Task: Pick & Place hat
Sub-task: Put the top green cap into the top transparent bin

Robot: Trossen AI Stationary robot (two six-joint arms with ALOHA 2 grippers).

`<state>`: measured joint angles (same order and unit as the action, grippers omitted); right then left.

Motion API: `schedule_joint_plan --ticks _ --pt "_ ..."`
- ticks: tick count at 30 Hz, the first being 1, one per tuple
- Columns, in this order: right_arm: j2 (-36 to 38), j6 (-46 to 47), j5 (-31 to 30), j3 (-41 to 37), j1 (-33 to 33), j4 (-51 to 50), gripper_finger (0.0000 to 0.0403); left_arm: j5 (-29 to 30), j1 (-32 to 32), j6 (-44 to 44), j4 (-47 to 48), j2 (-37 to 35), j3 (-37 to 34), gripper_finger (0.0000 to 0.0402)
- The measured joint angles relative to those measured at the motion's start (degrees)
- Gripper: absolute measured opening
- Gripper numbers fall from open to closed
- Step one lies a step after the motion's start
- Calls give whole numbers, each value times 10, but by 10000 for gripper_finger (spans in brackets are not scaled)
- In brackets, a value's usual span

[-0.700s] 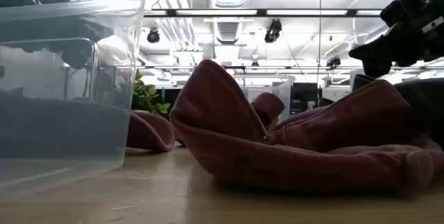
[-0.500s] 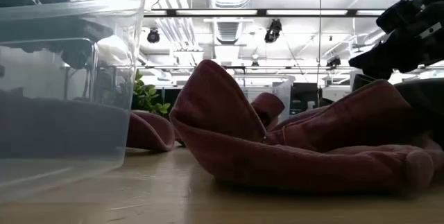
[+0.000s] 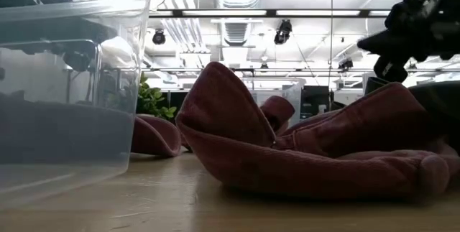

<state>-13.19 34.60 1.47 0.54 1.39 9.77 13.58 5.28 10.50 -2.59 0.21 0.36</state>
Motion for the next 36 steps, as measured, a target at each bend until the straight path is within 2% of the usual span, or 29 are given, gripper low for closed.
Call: schedule_joint_plan --ticks 5,8,13,17,22,27,36 --pt "0 258 -2 0 0 54 9 0 0 0 0 0 0 0" --pt "-1 322 -27 0 0 70 9 0 0 0 0 0 0 0" --pt "-4 443 -32 0 0 108 9 0 0 0 0 0 0 0" --pt "-6 492 -31 4 0 104 16 0 0 0 0 0 0 0" --pt "-36 484 -30 51 0 89 53 0 0 0 0 0 0 0" --pt "-95 436 -27 145 0 -35 108 0 0 0 0 0 0 0" --pt "-224 374 -36 347 0 -491 199 0 0 0 0 0 0 0"
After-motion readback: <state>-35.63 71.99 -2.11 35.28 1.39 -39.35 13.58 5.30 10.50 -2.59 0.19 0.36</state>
